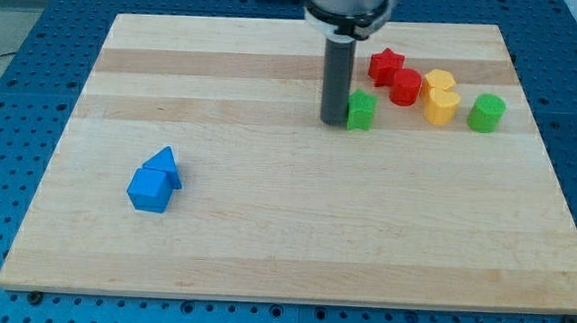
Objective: Move arm at bottom left corner
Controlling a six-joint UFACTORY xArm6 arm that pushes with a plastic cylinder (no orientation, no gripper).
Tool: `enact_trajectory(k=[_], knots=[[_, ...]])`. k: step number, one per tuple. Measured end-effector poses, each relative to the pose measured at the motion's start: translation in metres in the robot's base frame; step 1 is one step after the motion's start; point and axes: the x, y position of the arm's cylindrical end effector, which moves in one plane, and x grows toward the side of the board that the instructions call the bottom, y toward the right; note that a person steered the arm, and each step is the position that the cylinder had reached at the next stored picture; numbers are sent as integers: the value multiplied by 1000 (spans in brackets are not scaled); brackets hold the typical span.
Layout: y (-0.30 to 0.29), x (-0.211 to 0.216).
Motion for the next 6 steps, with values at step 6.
enact_trajectory(k=[6], knots=[[-352,45]])
